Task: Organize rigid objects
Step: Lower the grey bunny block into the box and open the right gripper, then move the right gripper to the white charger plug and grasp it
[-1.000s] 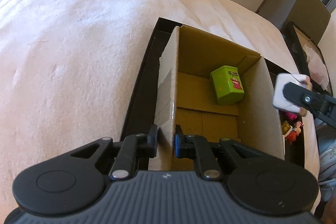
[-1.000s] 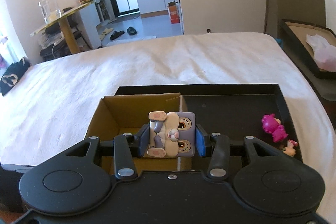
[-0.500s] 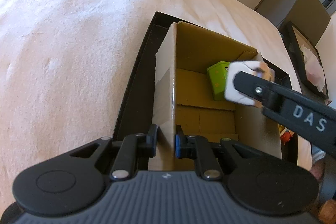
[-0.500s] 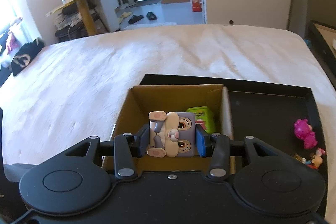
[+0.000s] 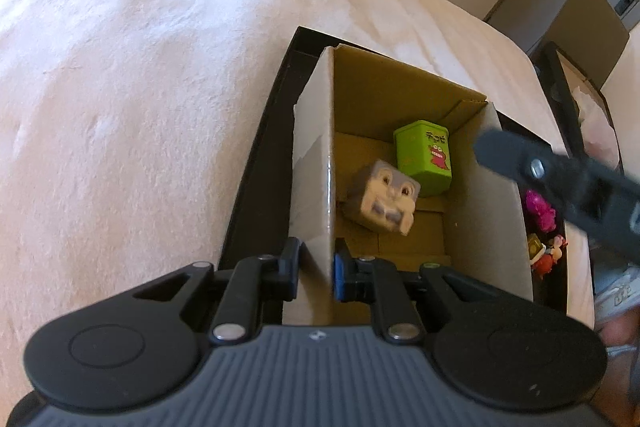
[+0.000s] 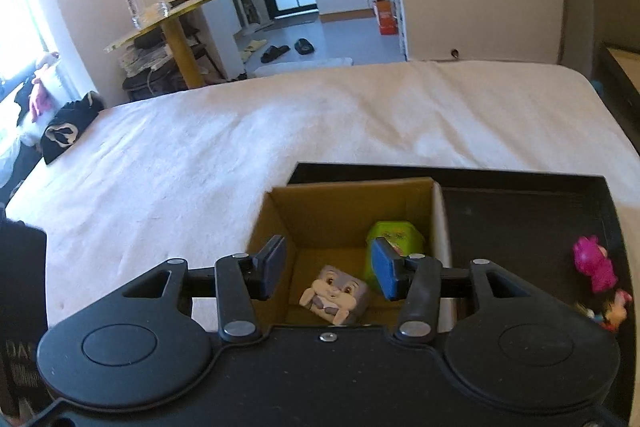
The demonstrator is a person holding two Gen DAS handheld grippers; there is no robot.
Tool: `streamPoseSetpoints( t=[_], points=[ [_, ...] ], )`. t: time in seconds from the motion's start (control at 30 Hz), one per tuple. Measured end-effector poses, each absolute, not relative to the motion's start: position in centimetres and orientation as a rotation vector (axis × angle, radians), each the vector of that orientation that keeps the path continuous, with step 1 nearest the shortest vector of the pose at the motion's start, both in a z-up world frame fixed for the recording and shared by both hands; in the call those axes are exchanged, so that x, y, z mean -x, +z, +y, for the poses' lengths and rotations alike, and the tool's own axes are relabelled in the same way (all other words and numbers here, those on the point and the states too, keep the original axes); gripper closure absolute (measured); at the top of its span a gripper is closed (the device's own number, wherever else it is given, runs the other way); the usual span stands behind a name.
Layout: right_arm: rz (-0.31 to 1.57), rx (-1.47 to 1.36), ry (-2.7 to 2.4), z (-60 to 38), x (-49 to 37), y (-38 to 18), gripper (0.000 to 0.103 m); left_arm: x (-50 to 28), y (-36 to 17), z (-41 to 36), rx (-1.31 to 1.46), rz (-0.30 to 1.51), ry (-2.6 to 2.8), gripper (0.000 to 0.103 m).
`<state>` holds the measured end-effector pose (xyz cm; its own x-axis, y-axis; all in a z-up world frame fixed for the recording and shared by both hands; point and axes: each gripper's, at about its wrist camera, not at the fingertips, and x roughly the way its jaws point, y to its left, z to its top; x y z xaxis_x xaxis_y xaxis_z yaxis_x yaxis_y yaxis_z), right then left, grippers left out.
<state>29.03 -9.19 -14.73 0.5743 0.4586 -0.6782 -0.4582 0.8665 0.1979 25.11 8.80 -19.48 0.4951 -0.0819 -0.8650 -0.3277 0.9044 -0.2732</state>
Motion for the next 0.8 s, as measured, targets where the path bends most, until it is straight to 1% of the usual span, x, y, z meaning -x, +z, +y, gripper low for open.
streamPoseSetpoints(
  t=[0.23, 0.53, 0.7, 0.8],
  points=[
    [0.818, -0.033, 0.484, -11.9, -28.4, -15.4, 0.049, -25.3, -18.9, 8.6, 0.425, 1.064, 0.158, 0.087],
    [0.824, -0.074, 0.445, -15.1, -28.3, -15.5, 0.047, -25.1, -18.3, 8.2, 0.401, 1.079, 0.199, 0.086],
    [0.816, -0.081, 0.429, -17.0, -27.9, -15.7, 0.044, -25.0, -17.8, 8.0, 0.394, 1.082, 0.210, 0.085],
    [0.805, -0.086, 0.430, -18.0, -27.7, -15.6, 0.040, -25.1, -17.5, 7.8, 0.384, 1.095, 0.225, 0.081]
  ],
)
